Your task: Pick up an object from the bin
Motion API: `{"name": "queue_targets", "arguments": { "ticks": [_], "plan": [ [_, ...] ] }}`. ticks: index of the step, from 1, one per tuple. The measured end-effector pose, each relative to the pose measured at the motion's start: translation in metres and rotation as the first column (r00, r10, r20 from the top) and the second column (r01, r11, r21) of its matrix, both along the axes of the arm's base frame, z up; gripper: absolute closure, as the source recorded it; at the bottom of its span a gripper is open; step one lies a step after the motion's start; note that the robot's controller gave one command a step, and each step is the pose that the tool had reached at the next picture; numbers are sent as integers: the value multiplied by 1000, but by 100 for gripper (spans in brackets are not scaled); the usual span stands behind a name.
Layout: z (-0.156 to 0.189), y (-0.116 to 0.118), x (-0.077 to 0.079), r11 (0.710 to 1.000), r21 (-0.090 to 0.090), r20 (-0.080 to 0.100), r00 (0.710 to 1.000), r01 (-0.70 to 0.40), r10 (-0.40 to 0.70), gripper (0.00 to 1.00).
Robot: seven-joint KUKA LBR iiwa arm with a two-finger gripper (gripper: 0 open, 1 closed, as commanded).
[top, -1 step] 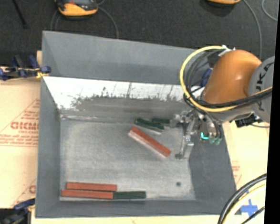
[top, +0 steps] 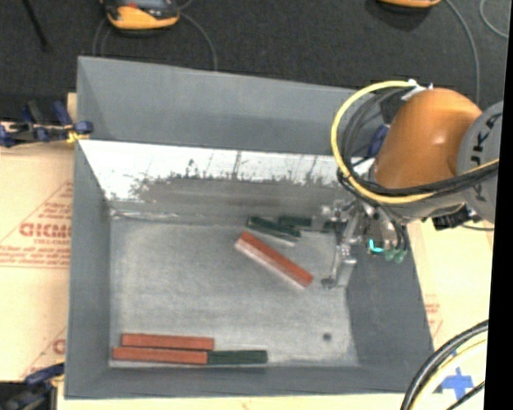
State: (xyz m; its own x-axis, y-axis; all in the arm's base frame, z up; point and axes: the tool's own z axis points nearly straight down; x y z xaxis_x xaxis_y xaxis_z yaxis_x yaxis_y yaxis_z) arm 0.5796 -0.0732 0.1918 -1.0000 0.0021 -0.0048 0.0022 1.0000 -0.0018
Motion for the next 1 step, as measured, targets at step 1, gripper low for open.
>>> {"name": "queue_targets", "arguments": {
  "ticks": [1],
  "plan": [
    [-54, 4, 8, 1000, -1, 7, 1000, -10, 10, 0]
  ]
}}
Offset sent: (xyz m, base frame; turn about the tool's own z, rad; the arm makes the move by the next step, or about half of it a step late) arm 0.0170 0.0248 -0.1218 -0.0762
